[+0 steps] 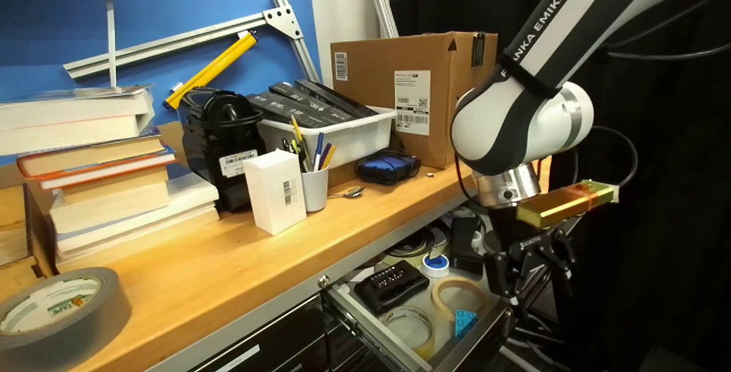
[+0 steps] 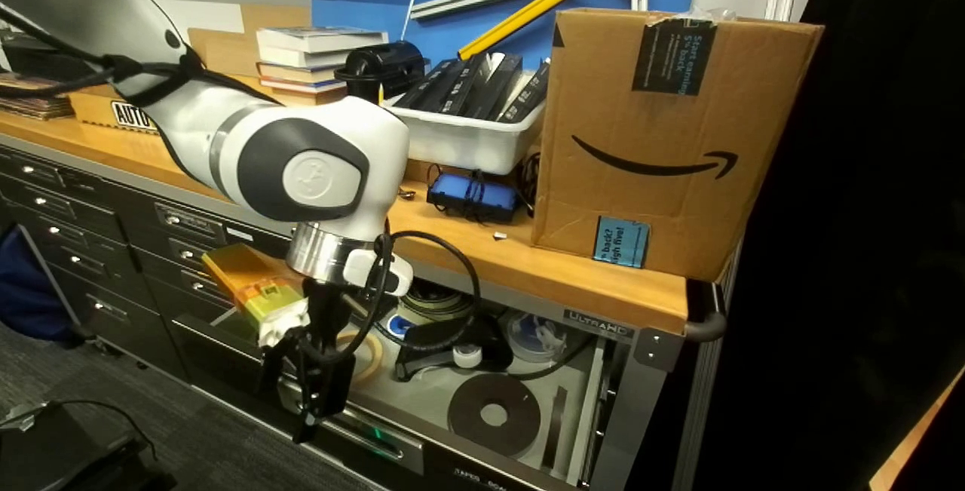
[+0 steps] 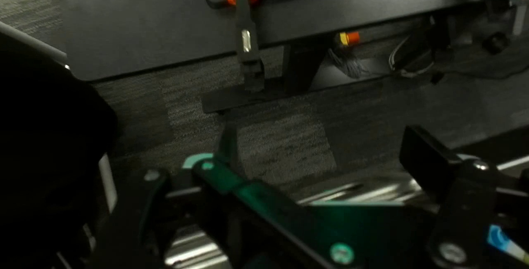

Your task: Put the blue lego brick in the open drawer then close the drawer

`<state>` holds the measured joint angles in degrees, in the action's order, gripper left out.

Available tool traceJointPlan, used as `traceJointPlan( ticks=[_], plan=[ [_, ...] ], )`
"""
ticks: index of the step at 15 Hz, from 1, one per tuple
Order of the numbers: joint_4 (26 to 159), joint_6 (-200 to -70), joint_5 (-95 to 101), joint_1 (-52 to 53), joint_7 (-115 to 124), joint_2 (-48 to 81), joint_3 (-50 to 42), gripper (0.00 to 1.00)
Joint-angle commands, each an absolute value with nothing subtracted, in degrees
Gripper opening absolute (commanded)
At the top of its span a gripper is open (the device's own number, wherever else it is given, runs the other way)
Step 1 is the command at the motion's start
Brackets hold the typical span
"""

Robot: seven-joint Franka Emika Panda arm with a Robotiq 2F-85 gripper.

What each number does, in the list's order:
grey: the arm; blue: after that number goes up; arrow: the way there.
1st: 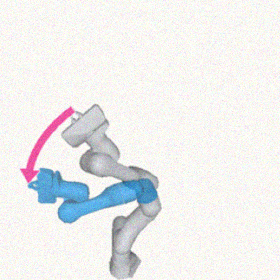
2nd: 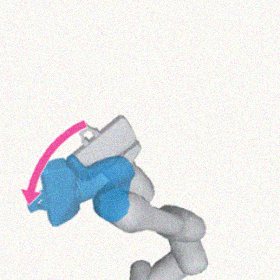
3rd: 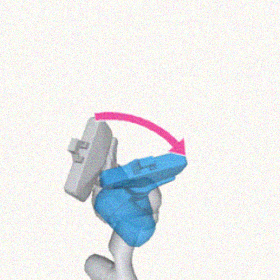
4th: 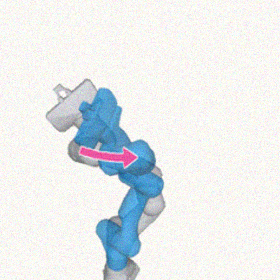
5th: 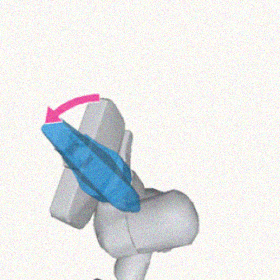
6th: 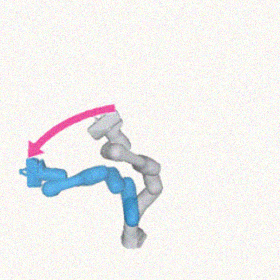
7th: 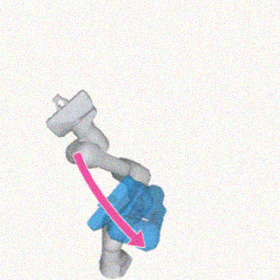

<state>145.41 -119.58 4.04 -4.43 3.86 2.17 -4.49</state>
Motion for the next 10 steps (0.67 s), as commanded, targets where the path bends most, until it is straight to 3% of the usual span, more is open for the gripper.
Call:
traceJointPlan(
  ticks=[1,10],
  plan=[
    [146.7,-128.0,0.2,-4.2,9.5,2.9,-4.4,1.0],
    [144.7,-151.6,-4.2,-1.4,23.3,6.7,-2.6,1.0]
  ],
)
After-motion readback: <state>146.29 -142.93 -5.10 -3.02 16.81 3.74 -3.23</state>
